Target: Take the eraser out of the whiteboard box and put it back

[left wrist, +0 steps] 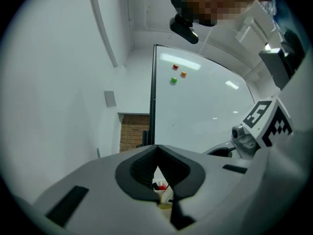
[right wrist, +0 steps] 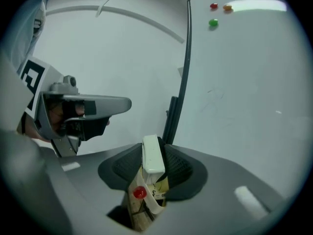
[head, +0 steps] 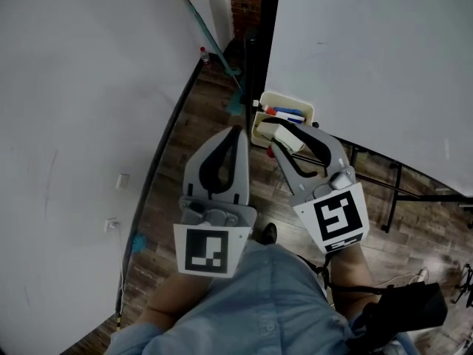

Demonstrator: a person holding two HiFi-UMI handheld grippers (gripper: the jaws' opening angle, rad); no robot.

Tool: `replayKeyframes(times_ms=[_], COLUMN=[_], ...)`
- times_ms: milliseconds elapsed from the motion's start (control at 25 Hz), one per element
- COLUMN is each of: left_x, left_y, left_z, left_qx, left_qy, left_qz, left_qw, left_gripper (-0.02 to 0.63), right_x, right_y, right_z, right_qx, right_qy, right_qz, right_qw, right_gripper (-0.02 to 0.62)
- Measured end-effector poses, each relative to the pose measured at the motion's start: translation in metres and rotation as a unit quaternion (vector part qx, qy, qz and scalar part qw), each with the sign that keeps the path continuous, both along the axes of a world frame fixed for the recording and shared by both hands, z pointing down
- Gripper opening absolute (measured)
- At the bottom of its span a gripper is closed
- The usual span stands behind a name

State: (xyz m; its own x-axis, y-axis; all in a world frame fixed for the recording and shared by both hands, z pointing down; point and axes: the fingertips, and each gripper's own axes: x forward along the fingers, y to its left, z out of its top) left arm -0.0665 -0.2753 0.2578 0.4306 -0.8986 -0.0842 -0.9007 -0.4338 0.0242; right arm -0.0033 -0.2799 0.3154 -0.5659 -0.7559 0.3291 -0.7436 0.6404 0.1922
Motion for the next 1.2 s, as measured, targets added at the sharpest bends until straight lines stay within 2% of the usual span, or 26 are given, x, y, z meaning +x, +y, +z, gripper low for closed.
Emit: replayKeyframes(times_ms=[280,560,960,1200], left_x=[0.011,0.022,0.03,0.031], left_y=[0.035,0.062,0.085,0.088], left_z=[-0.018,-0.031,-0.042,-0.047], left_qx=[0.025,0.043,0.068,0.073], left_qy=[-0.011,-0.018,-0.031,-0.02], left_qz=[-0.01,-0.018,-0.029,-0.03], left_qw=[0.9996,0.9987,0.9968,0.9967], left_gripper=[0.005,0.005,0.005,0.005], right_x=[0.012,0.031,0.039,0.042], right_y=[0.031,0.057,0.074,0.077], right_z=[-0.042,-0.076,-0.088,-0.09], right_qx=[0.047,0.091,0.112,0.114], right_qy=[-0.044,-0.062,-0.069,-0.069], right_qz=[-0.006,-0.002,-0.011,-0.01], right_qw=[0.998,0.994,0.991,0.991], right_gripper=[0.137,0.138,0.137,0.137])
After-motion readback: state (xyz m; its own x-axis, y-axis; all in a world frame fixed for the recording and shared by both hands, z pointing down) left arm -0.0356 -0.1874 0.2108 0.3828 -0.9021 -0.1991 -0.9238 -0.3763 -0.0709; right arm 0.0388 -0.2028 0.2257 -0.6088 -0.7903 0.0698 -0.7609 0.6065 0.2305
